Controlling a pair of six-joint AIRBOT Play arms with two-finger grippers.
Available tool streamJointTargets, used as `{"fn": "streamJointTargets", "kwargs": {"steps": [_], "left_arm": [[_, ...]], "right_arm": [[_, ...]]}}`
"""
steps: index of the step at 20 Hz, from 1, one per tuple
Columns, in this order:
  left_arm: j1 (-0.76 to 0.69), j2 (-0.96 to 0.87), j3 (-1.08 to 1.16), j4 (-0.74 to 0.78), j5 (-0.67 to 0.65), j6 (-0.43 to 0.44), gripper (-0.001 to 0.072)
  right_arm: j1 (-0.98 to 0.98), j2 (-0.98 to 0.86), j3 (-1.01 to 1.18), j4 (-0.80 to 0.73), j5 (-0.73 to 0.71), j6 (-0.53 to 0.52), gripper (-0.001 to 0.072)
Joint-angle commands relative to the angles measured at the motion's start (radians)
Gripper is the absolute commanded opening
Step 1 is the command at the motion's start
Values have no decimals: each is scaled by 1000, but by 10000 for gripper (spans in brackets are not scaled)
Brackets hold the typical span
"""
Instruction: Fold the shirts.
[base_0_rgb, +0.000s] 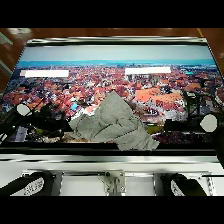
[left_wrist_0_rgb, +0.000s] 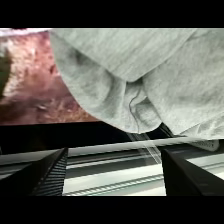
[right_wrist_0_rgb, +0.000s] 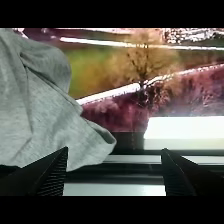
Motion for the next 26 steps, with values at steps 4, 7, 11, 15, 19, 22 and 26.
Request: {"fn": "streamJointTargets", "kwargs": {"steps": [4, 7, 11, 15, 19, 22, 26], "left_arm": [[-34, -72, -61, -150, 93, 101, 713], [-64, -105, -60, -222, 153, 96, 711], [-95, -171, -58, -245, 185, 87, 445], [-95, -166, -56, -247, 204, 108, 29], [-95, -102, -56, -246, 192, 146, 29], [-95, -33, -56, -246, 192, 145, 29], [-95, 41, -56, -251, 188, 137, 29]], "right_arm": [[0, -74, -6, 129, -24, 43, 692], [0, -119, -6, 204, -24, 42, 692], [0, -150, -7, 209, -18, 29, 692], [-21, -175, -28, 64, 50, -7, 692], [-294, -215, -84, 233, 101, -82, 692], [-445, -249, -146, 372, 110, -127, 691], [-385, -303, -243, 430, 38, -165, 692]]}}
